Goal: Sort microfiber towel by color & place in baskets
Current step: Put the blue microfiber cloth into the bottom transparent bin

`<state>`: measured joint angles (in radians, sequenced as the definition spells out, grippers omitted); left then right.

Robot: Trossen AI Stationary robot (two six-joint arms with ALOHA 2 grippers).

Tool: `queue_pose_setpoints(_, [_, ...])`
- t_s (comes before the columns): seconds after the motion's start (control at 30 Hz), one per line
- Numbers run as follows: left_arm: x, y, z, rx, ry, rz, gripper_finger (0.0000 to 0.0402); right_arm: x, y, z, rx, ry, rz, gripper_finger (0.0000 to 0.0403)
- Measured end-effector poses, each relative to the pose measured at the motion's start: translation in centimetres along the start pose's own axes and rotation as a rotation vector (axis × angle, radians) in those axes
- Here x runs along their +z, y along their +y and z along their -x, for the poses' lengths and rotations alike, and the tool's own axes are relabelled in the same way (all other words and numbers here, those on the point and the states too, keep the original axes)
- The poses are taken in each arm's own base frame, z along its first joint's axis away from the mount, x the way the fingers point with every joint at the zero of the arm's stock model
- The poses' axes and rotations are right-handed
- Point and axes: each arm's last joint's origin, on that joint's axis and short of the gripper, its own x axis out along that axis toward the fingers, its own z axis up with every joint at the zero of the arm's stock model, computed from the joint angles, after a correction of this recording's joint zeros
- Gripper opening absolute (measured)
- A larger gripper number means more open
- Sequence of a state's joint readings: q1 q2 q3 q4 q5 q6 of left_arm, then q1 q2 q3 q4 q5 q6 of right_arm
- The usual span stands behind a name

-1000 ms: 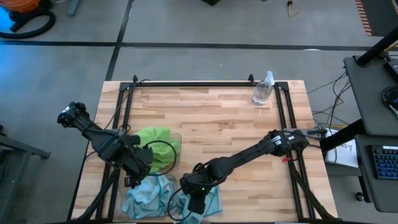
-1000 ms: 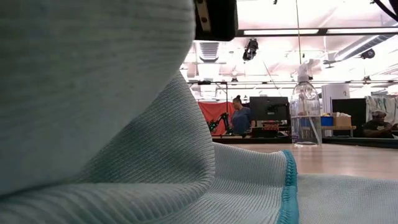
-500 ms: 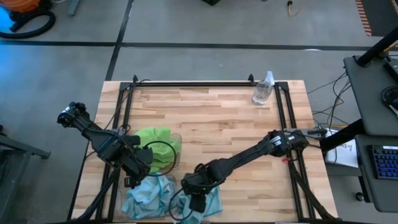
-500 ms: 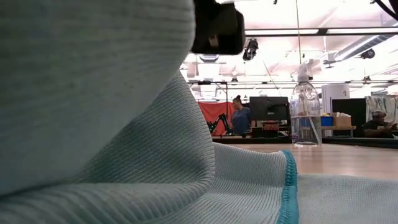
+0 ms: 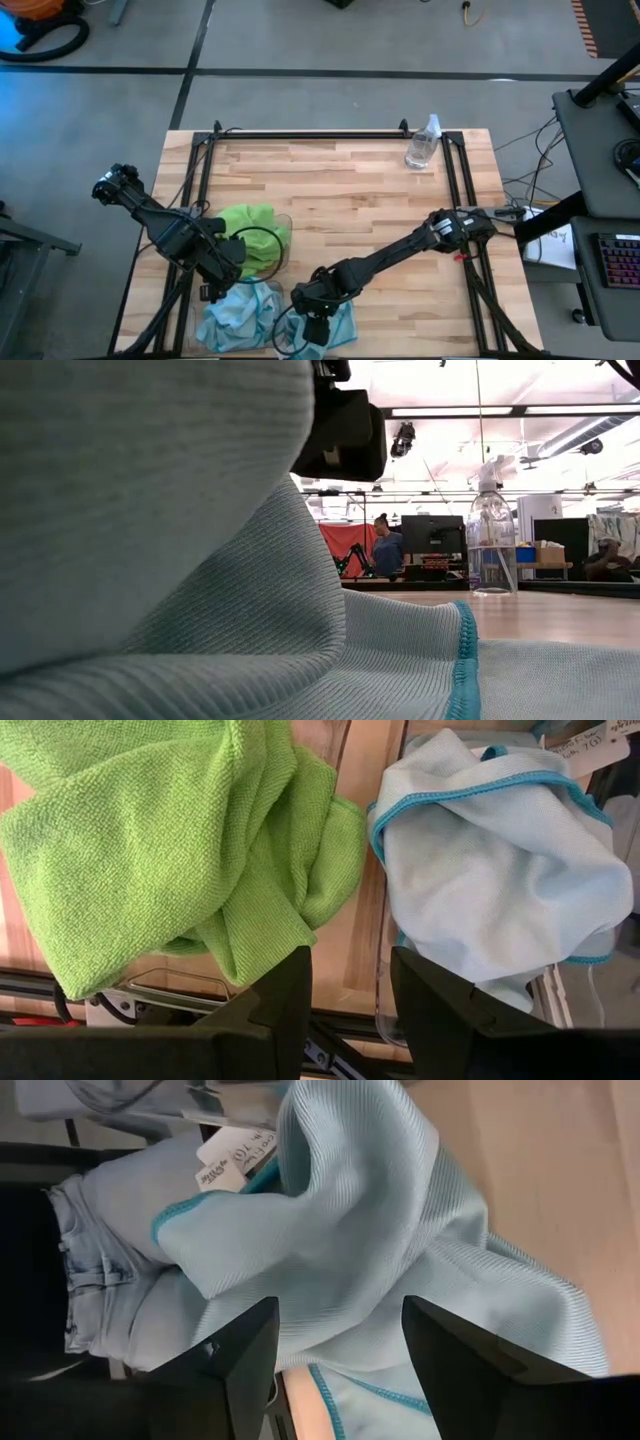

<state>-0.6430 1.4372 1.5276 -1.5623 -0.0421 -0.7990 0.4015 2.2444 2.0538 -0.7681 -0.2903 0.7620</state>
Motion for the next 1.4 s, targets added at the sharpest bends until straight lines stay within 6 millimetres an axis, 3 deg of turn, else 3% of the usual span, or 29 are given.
queue_pose_setpoints(0.77, [0.0,0.0,0.0,-0.004,-0.005,0.000,0.0123,-1.1,-2.3,-3.5,0.075,0.015,0.002,0.0198])
queue_pose_setpoints(1.0, [0.0,0.0,0.0,-0.004,-0.005,0.000,0.0123,-1.7,-3.0,-4.4,0.102,0.055,-0.026,0.0149])
queue_pose_setpoints(1.33, [0.0,0.0,0.0,-0.004,-0.005,0.000,0.0123,-1.3,-2.9,-4.1,0.139,0.051,-0.034,0.0019])
queue_pose_setpoints(1.4, [0.0,0.0,0.0,-0.004,-0.005,0.000,0.0123,-1.0,-2.7,-3.8,0.143,0.045,-0.033,0.0013])
